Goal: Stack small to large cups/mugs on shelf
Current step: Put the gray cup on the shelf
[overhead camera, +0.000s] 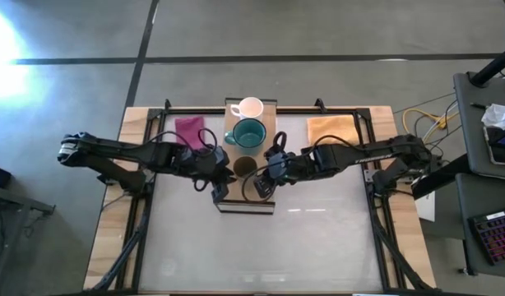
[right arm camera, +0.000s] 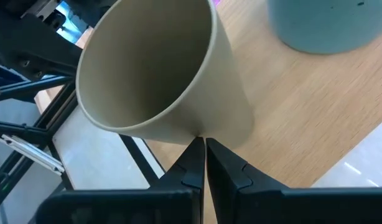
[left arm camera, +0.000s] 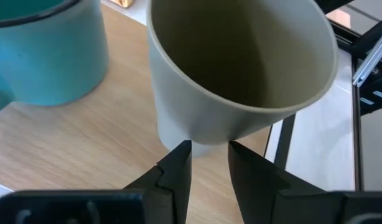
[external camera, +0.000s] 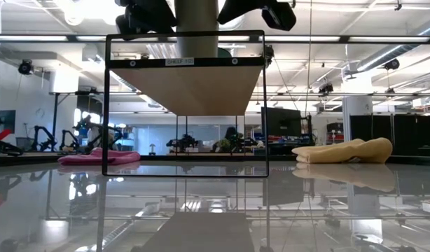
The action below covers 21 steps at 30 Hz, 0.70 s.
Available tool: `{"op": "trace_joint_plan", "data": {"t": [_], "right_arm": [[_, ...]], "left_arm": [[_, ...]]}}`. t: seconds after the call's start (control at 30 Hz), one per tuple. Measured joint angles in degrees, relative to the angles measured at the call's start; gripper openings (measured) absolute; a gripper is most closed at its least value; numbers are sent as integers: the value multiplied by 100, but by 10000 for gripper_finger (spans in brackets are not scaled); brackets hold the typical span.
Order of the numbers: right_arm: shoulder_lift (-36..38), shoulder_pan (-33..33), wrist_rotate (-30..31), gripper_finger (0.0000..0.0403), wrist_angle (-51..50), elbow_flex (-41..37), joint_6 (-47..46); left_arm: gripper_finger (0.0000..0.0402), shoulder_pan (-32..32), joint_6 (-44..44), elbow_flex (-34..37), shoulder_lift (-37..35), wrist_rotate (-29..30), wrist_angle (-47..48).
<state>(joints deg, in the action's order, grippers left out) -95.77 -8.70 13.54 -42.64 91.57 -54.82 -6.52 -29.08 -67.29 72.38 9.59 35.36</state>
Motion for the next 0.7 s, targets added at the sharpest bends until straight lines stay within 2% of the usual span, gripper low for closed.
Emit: {"op": "trace_joint_plan", "data": {"t": [0.4, 0.7], "right_arm": [[0, 25, 152, 9, -49, -27, 3], [-7, 97, 299, 9, -203, -68, 65]], "left_arm": [[91, 211, 244, 2, -20, 37, 23], [91, 244, 247, -5, -115, 39, 410]]}}
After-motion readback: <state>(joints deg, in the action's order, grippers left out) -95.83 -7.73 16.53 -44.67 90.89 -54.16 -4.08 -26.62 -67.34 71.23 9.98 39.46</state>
